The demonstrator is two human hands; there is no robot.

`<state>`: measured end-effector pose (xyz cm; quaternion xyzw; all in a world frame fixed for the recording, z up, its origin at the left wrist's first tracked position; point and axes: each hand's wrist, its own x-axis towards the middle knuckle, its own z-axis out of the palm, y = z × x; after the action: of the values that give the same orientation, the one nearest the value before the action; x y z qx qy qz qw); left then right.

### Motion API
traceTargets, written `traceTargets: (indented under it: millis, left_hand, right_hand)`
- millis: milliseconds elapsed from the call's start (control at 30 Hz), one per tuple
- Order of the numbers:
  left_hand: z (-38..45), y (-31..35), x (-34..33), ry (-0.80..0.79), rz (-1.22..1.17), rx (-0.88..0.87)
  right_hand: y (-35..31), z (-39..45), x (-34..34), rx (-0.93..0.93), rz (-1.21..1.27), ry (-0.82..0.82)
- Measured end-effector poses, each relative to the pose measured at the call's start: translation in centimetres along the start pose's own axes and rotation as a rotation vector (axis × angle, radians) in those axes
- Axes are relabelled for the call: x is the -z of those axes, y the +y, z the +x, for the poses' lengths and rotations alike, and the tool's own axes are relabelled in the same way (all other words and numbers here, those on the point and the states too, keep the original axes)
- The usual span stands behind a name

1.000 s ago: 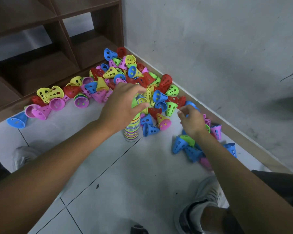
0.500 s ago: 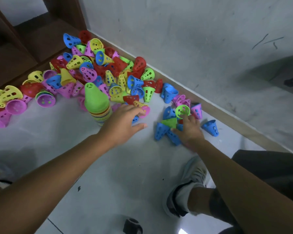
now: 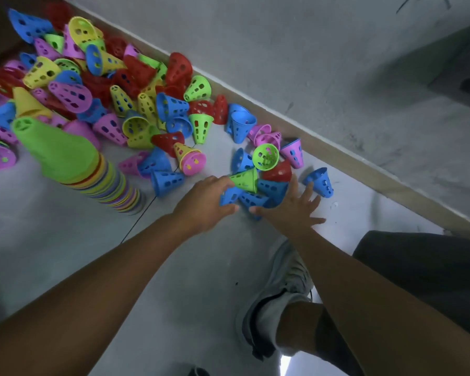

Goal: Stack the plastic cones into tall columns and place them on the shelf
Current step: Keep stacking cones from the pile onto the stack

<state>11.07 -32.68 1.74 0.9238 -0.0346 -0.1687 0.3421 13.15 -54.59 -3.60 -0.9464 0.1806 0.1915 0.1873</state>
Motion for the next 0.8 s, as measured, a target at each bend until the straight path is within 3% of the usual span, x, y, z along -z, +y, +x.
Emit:
traceTargets:
  millis: [100, 267, 400, 600, 800]
  left_hand:
    - [1.9, 0.2, -1.3, -0.041, 0.005, 0.031]
    - [3.9, -0.1, -2.6, -0.062, 0.046, 0.040]
    - [5.6, -1.2, -2.5, -0.091, 0.116, 0.026]
    - [7.7, -0.7, -1.5, -0.186, 0.672, -0.174]
    - [10.4, -0.1, -1.2, -0.326, 0.678, -0.220]
  right_hand:
    - [0.5, 1.0, -0.7, 0.089, -0.006, -0.083]
    - [0.0, 1.1, -1.6, 0.106, 0.130, -0.009]
    - [-0.8, 1.1, -2.0, 0.141, 0.091, -0.010]
    - [-1.8, 1.5, -2.9, 0.169, 0.076, 0.025]
    - [-1.3, 1.1, -3.0, 0.231, 0.221, 0.066]
